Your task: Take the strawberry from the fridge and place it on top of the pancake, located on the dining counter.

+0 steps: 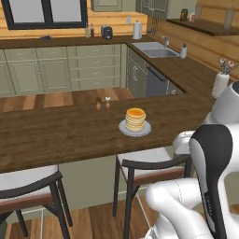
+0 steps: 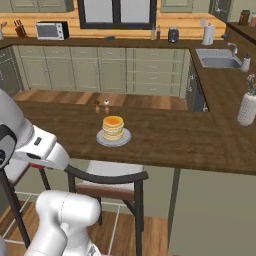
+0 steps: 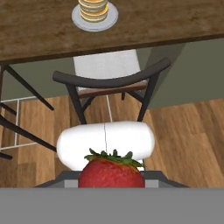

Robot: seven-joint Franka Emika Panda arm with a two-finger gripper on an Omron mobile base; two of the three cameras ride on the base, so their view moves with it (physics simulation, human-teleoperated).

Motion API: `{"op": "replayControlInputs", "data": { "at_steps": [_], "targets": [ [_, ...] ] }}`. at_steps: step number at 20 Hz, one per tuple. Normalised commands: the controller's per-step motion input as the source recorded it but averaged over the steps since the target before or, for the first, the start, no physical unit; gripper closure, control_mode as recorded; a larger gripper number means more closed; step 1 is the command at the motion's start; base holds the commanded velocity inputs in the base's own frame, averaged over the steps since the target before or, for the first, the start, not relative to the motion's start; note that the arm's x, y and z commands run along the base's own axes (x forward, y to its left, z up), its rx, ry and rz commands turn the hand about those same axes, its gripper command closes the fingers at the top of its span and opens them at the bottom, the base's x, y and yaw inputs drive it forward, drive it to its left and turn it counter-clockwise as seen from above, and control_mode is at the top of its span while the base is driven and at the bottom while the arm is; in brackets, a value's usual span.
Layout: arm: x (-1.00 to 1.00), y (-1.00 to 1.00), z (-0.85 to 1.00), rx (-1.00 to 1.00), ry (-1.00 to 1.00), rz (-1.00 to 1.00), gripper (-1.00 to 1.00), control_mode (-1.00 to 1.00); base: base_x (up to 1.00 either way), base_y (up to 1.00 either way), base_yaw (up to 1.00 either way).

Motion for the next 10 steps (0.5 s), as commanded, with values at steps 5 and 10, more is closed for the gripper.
{"op": "replayControlInputs", "data": {
  "at_steps": [5,10],
  "targets": [
    [0.20,0.00,0.08,0.00,0.00,0.01,1.00,-1.00,0.02,0.00,0.00],
    [0.95,-0.02,0.31,0.02,0.03,0.12,1.00,-1.00,0.00,0.00,0.00]
  ]
}}
